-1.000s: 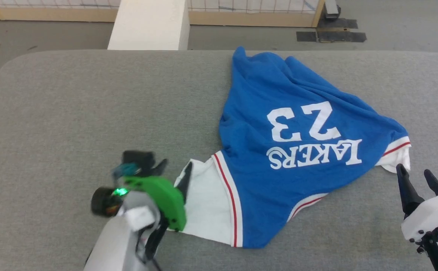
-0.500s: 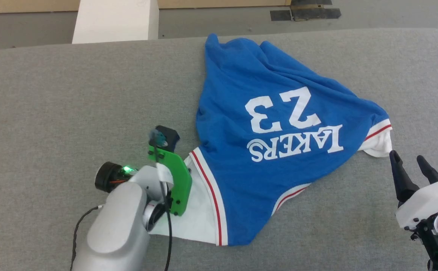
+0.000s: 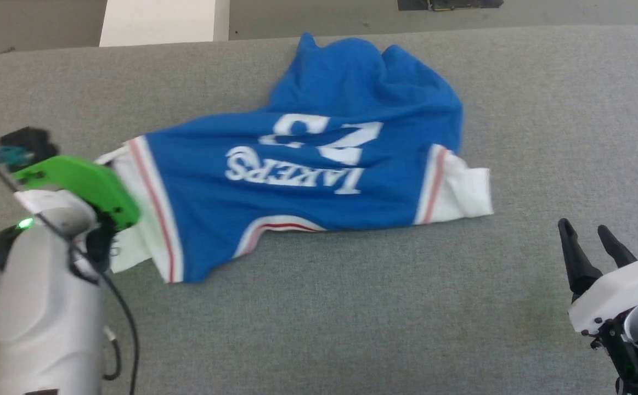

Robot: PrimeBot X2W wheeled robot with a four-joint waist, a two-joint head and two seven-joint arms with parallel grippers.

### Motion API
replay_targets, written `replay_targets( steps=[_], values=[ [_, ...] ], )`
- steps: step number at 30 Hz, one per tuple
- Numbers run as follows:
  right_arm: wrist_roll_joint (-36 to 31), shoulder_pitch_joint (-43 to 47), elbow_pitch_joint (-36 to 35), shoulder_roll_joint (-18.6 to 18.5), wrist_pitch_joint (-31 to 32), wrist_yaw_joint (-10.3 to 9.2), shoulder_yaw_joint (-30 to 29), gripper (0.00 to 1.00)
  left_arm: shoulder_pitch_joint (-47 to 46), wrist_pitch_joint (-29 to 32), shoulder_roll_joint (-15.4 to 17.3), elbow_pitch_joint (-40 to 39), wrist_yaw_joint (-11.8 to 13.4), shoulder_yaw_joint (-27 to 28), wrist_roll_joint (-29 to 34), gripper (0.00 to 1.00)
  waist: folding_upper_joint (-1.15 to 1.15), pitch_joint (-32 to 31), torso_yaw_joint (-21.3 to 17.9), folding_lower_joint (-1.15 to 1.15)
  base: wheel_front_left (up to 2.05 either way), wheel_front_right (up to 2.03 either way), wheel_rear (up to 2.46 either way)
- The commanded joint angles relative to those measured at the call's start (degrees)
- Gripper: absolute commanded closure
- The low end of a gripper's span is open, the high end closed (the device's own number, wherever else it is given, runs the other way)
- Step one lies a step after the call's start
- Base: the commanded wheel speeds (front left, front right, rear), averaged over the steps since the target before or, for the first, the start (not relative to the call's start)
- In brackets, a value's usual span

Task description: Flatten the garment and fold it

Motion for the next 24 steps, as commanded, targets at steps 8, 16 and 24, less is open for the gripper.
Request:
replay_targets(
  steps=[8,16,24],
  values=[
    [-0.7,-1.5,0.7,0.1,0.2,-0.08,0.9,0.0,2.6,-5.7,0.0,-2.3,-2.5,2.3,-3.3,0.0,0.0,0.2,0.6,0.0,0.0,0.0,0.0],
    [-4.0,-2.8,1.5,-0.4,6.7,-0.08,5.6,0.0,15.4,-31.7,-1.1,-14.7,-3.5,1.8,4.0,0.0,0.0,-0.7,2.3,0.0,0.0,0.0,0.0],
    [-8.5,-11.7,8.2,-4.1,16.8,-0.08,12.5,0.0,23.7,-33.8,-5.8,-18.7,-1.4,0.6,3.7,0.0,0.0,1.1,5.0,0.0,0.0,0.0,0.0]
  ],
)
